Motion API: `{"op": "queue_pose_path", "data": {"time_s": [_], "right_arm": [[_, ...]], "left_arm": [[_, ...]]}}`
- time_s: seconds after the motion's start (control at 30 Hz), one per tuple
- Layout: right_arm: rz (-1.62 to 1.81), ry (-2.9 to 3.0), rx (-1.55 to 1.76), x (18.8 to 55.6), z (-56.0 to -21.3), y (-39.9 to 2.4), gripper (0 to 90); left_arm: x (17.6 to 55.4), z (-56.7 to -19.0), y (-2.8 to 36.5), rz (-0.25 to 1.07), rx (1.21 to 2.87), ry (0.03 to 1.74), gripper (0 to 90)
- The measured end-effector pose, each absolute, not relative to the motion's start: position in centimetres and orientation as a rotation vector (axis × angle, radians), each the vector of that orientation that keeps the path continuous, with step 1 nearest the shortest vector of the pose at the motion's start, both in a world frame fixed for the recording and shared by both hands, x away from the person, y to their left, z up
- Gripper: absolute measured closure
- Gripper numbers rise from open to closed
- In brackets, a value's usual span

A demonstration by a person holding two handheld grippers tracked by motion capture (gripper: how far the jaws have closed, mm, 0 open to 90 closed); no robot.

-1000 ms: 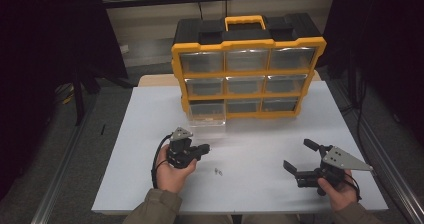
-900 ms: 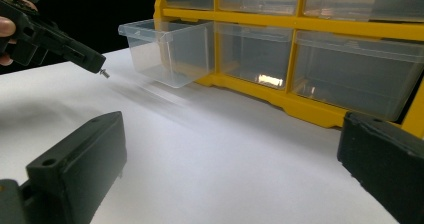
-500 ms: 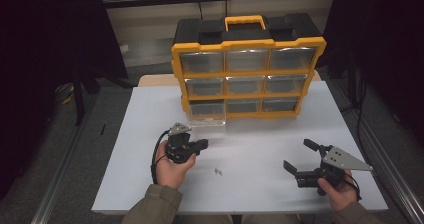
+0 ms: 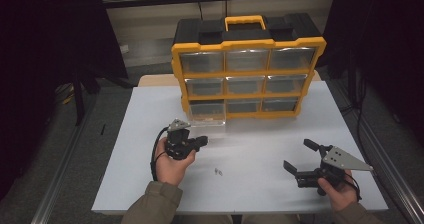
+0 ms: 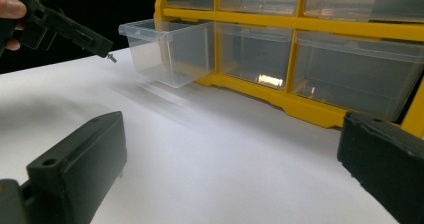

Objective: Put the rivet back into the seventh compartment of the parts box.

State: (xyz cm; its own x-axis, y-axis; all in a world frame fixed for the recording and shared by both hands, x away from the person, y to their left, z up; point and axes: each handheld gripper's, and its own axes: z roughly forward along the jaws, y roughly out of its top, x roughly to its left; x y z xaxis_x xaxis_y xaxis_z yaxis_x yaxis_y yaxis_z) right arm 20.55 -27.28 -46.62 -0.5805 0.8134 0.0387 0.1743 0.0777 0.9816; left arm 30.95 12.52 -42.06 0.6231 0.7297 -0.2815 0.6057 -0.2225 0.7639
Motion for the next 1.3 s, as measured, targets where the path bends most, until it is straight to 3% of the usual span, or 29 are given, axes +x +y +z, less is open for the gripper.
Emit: {"op": "queue_pose_path", "data": {"time_s": [1.3], "right_arm": [[1.536, 1.823, 0.978, 20.5, -46.6, -27.3, 0.0]], "left_arm": [[32.5, -39.3, 11.9, 0.213, 1.903, 1.087, 88.8]]}}
